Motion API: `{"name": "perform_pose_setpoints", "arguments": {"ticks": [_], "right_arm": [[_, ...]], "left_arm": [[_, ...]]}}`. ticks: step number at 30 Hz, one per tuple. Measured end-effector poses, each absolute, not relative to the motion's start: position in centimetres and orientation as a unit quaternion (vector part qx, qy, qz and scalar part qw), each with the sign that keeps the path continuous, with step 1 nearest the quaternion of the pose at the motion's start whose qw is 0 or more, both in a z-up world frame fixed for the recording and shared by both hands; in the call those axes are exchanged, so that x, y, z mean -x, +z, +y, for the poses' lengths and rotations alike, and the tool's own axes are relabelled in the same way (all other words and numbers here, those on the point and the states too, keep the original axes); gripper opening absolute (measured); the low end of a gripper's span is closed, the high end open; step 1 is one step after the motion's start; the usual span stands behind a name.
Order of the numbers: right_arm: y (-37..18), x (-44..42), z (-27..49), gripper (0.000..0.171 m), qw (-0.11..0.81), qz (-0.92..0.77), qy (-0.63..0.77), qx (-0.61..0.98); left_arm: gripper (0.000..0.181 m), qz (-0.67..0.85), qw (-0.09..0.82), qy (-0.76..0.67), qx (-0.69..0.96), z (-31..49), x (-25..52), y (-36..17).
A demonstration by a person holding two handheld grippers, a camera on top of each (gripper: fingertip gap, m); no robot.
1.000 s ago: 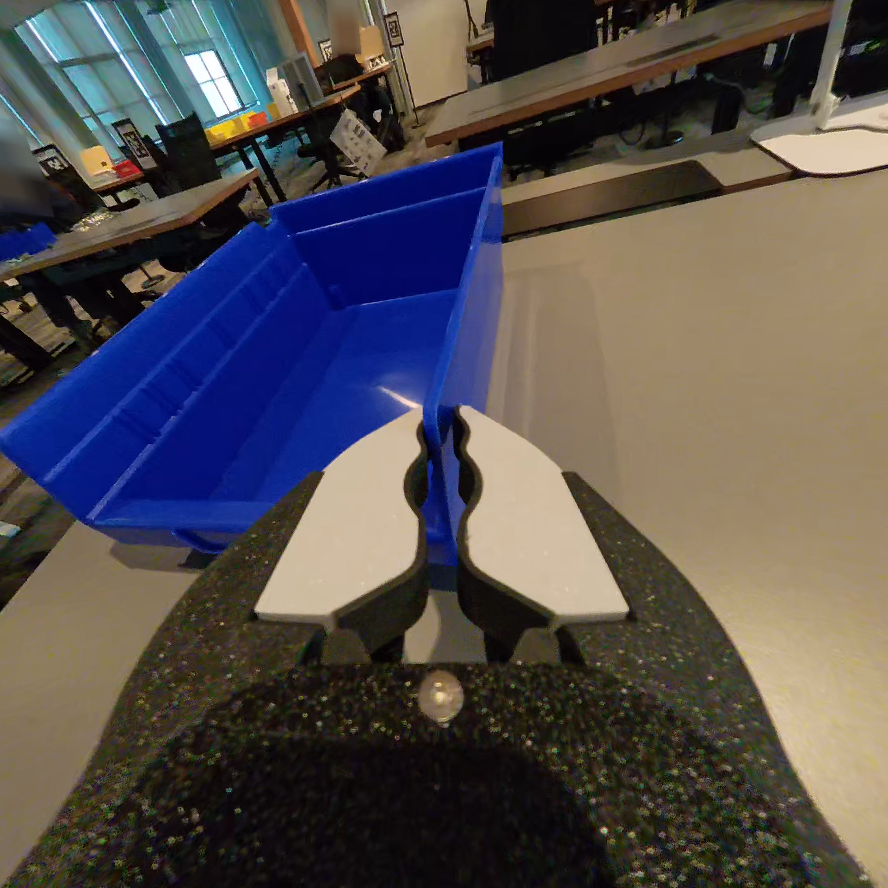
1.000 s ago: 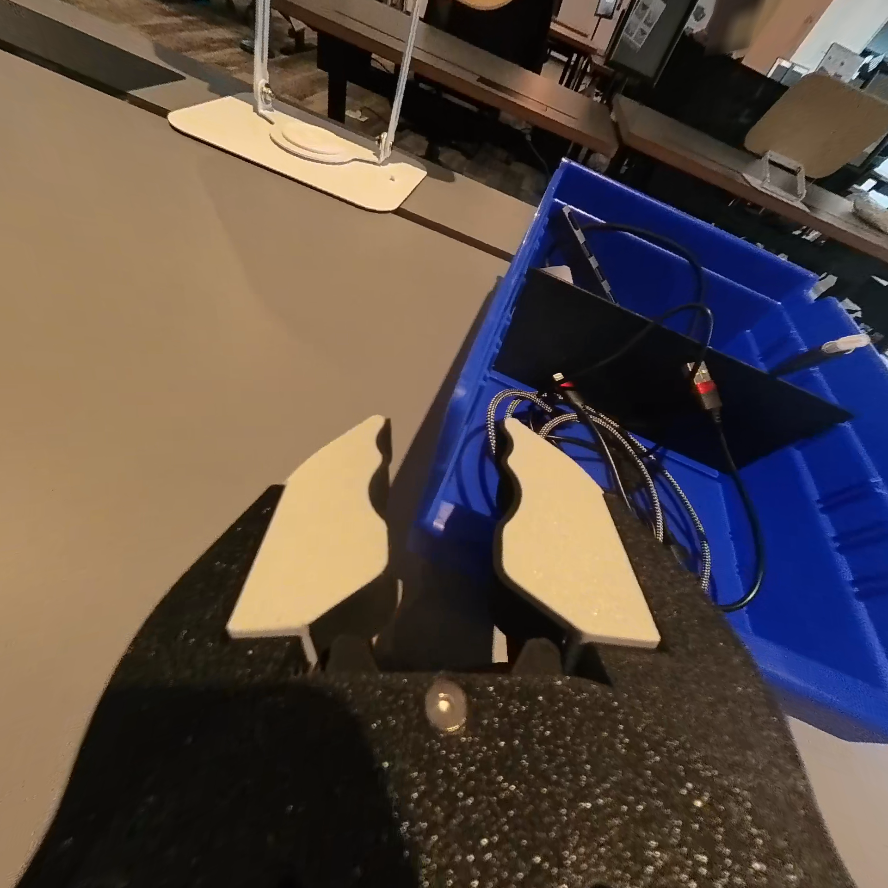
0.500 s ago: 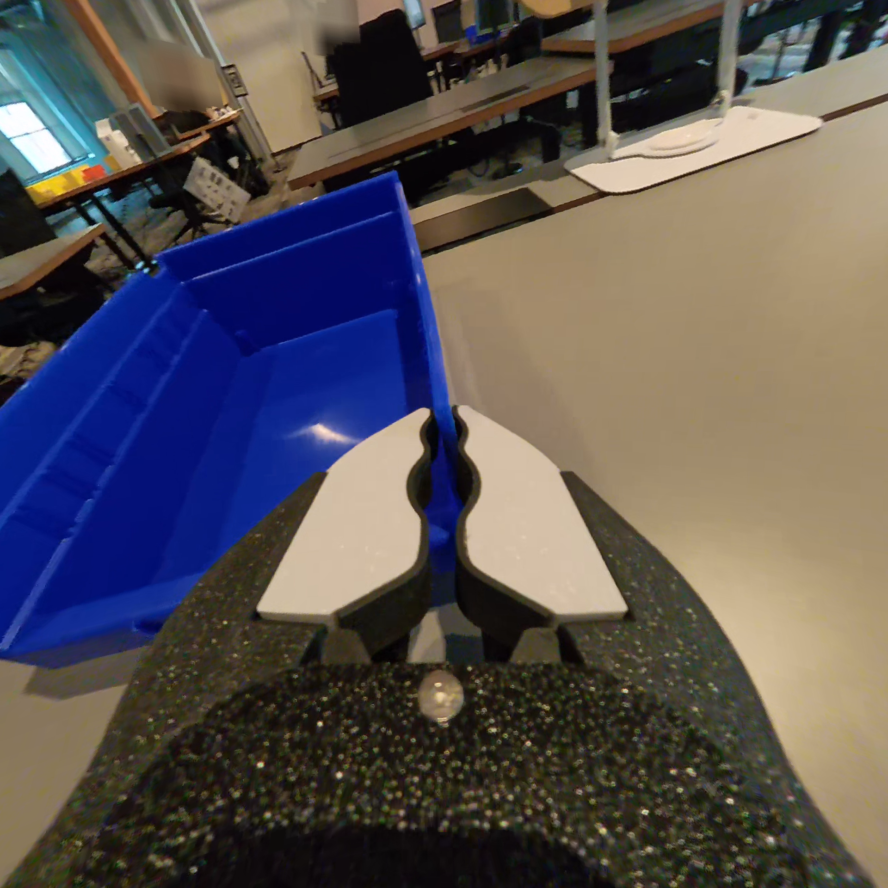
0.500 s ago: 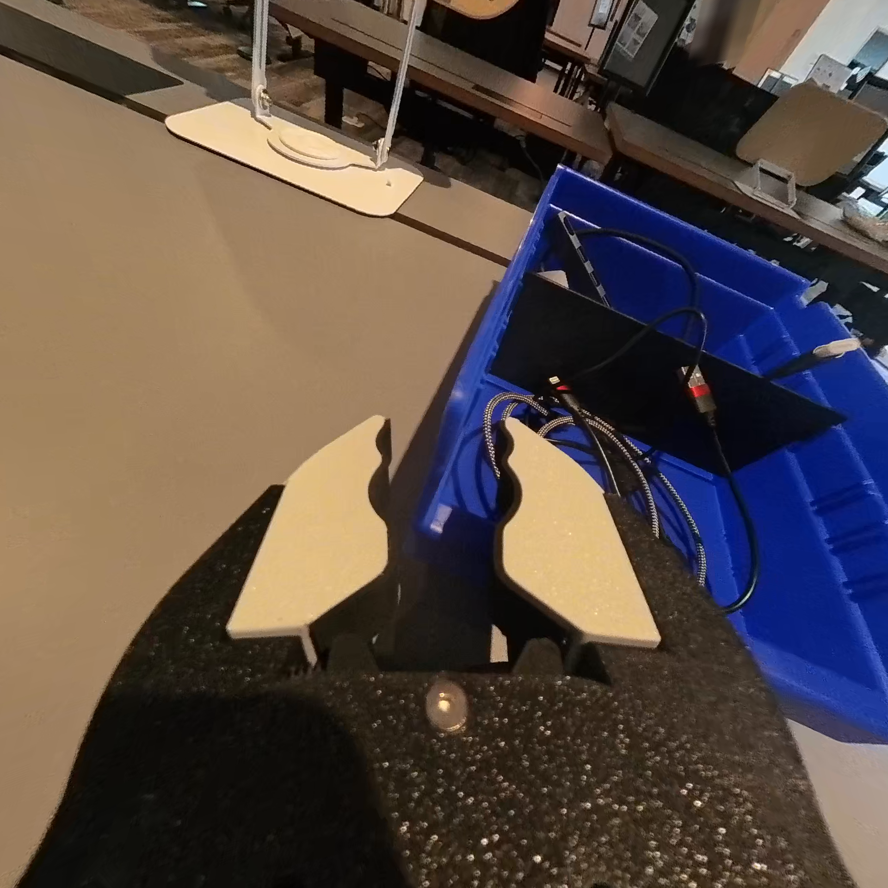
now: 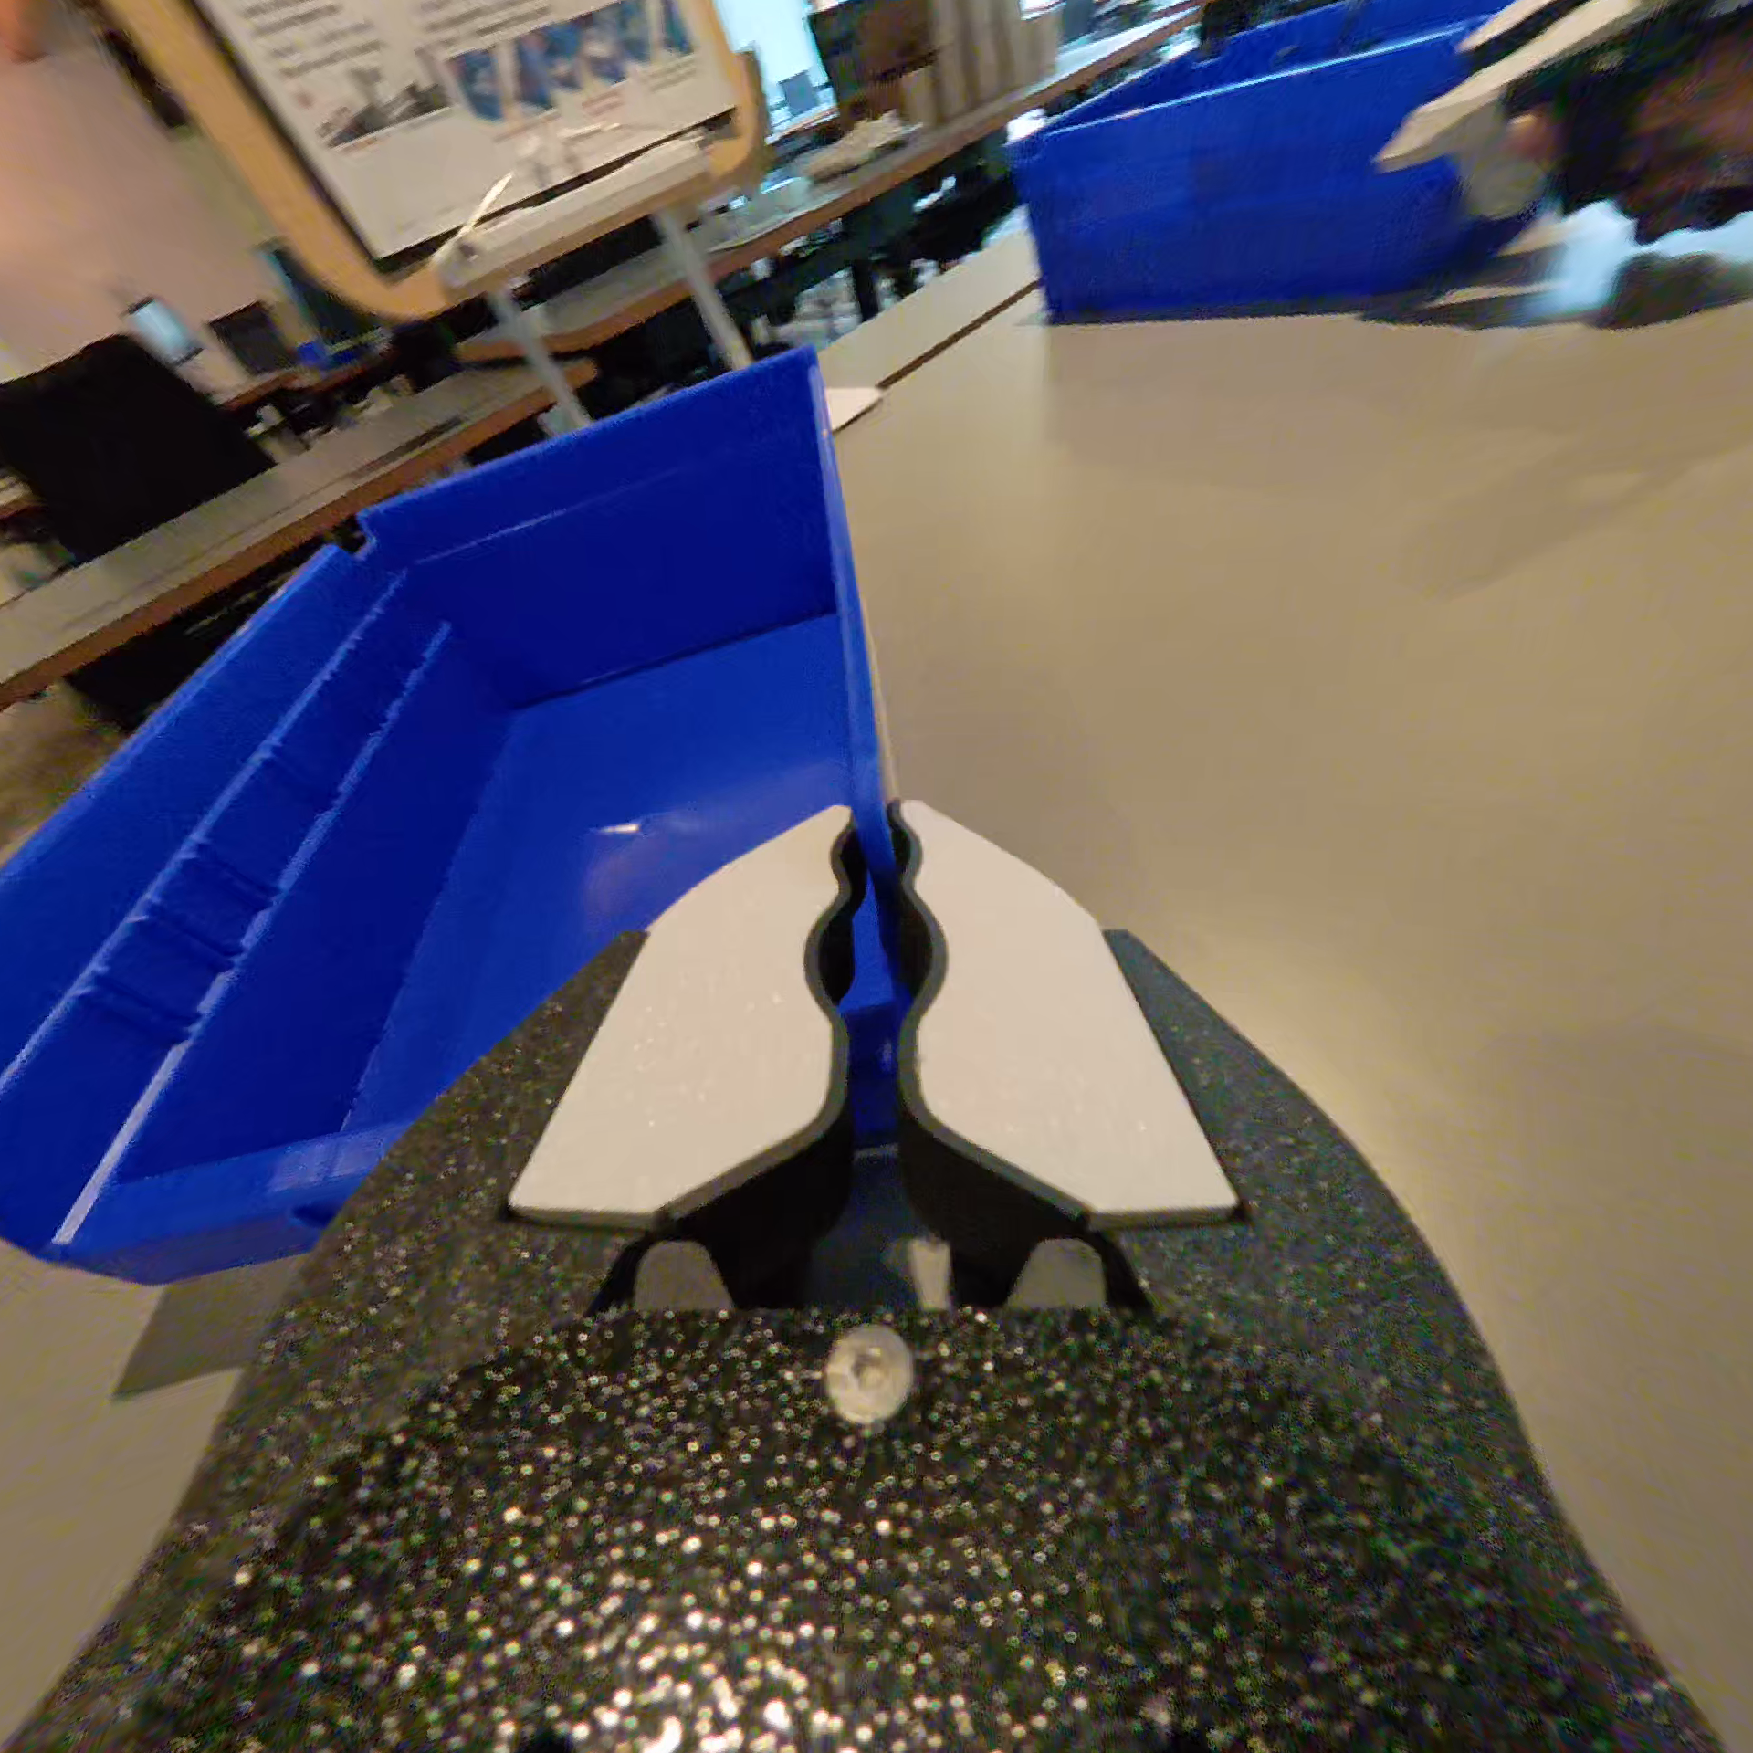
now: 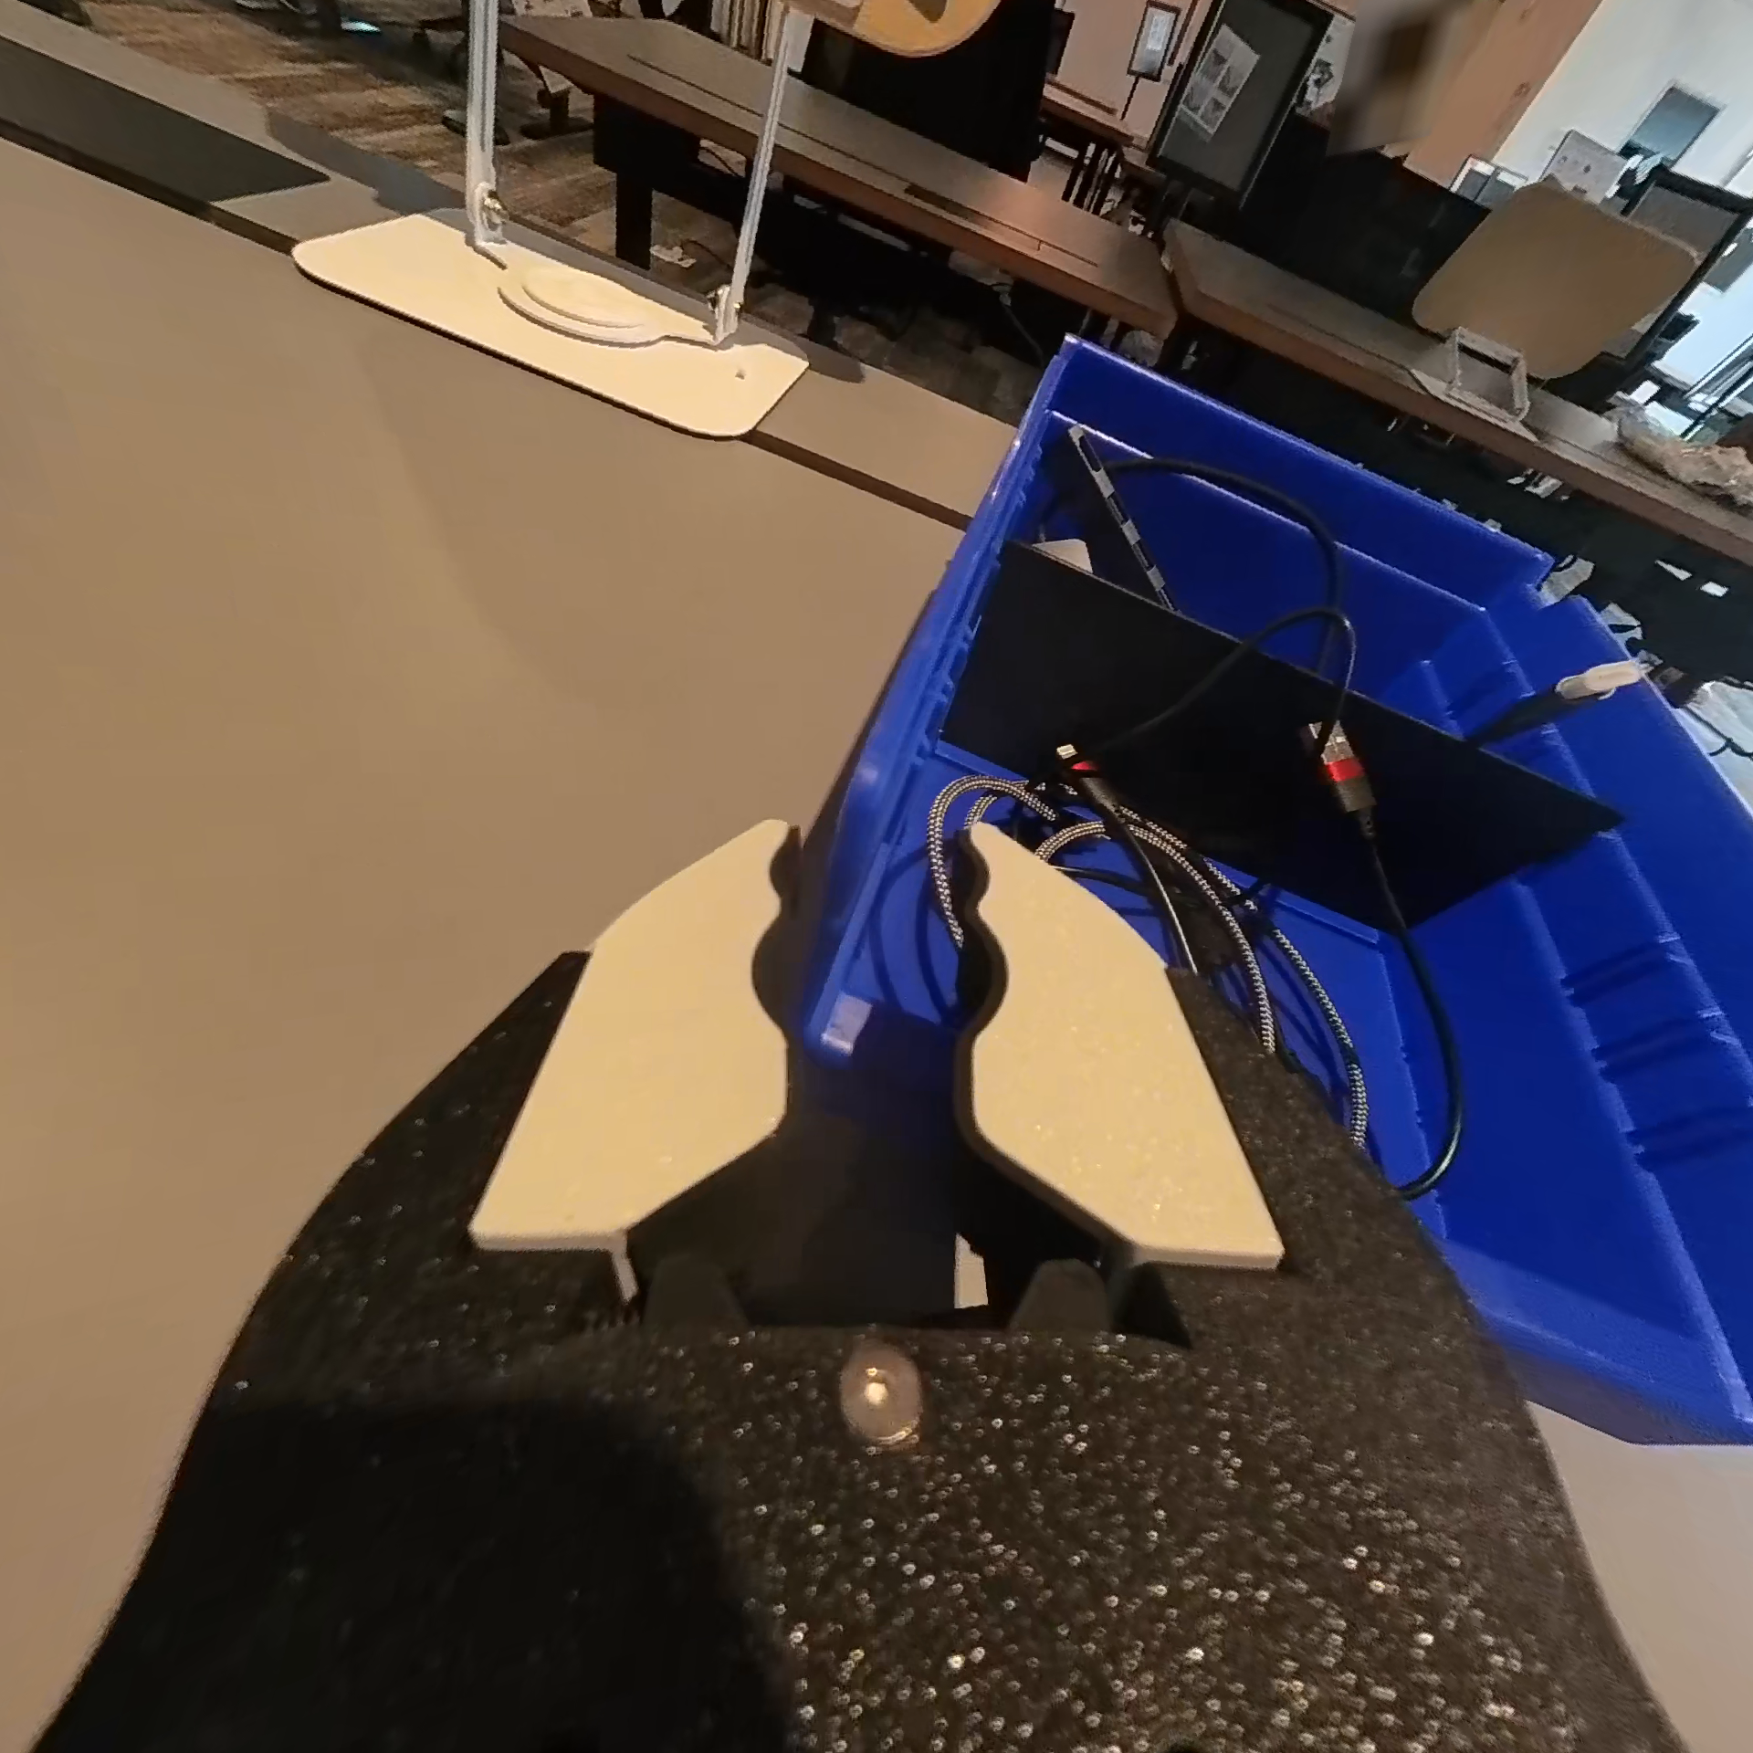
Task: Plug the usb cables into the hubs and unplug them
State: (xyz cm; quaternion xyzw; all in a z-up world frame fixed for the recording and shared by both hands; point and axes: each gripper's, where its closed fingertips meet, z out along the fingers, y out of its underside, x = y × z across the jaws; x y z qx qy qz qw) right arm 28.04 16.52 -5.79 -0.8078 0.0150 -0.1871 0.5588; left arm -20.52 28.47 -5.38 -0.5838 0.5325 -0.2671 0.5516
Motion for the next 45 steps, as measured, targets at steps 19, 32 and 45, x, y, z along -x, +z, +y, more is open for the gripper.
{"name": "perform_pose_setpoints", "arguments": {"ticks": [19,32,45], "right_arm": [[-5.9,-28.1,16.5,0.028,0.551,0.006,-0.199,0.811],[-6.1,-28.1,17.3,0.012,0.540,0.002,-0.202,0.817],[-6.1,-25.7,18.1,0.009,0.561,-0.097,-0.144,0.810]], "left_arm": [[0.004,0.697,0.432,-0.448,0.355,15.8,19.1,-5.1],[0.003,0.720,0.376,-0.493,0.312,12.7,19.0,-5.0],[0.003,0.722,0.369,-0.497,0.310,12.5,19.1,-5.0]]}}
